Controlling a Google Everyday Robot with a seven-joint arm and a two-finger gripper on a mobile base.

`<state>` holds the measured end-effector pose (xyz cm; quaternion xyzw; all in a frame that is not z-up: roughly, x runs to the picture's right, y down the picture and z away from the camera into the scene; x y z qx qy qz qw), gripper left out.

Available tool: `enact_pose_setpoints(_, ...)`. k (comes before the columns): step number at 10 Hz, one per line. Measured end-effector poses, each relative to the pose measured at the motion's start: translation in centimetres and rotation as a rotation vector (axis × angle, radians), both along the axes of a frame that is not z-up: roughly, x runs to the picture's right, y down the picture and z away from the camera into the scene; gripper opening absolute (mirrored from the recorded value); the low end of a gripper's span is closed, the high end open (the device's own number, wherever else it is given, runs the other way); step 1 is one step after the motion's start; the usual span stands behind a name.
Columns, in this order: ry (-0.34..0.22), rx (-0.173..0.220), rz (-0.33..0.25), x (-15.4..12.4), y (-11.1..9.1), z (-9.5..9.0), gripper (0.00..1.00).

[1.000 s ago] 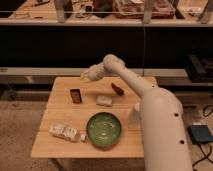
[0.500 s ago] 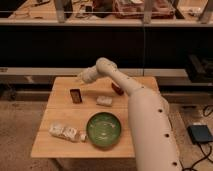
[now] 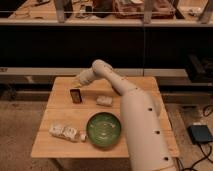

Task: Knock the eraser over

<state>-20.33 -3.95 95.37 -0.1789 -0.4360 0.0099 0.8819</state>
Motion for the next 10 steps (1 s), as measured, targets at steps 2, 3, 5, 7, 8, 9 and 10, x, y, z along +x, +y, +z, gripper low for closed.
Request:
enact_pose_setpoints(2, -0.03, -0.029, -0.025, 0.0, 1.5, -0.8, 0.0)
enact_pose_setpoints(3, -0.049, -0.04, -0.045, 0.3, 2.6, -1.6, 0.0)
enact_pose_setpoints(5, -0.109, -0.052, -0.111, 1.4, 5.8, -4.9, 0.0)
enact_pose_setpoints(7, -0.179, -0.039, -0.186, 3.8, 9.8, -9.8, 0.0)
enact_pose_setpoints(8, -0.23, -0.018, -0.237, 6.5, 13.2, -14.4, 0.0)
enact_pose_setpoints(9, -0.256, -0.005, -0.262, 7.8, 14.9, -16.8, 0.0)
enact_pose_setpoints(10, -0.285, 0.009, -0.294, 9.0, 17.0, -19.5, 0.02)
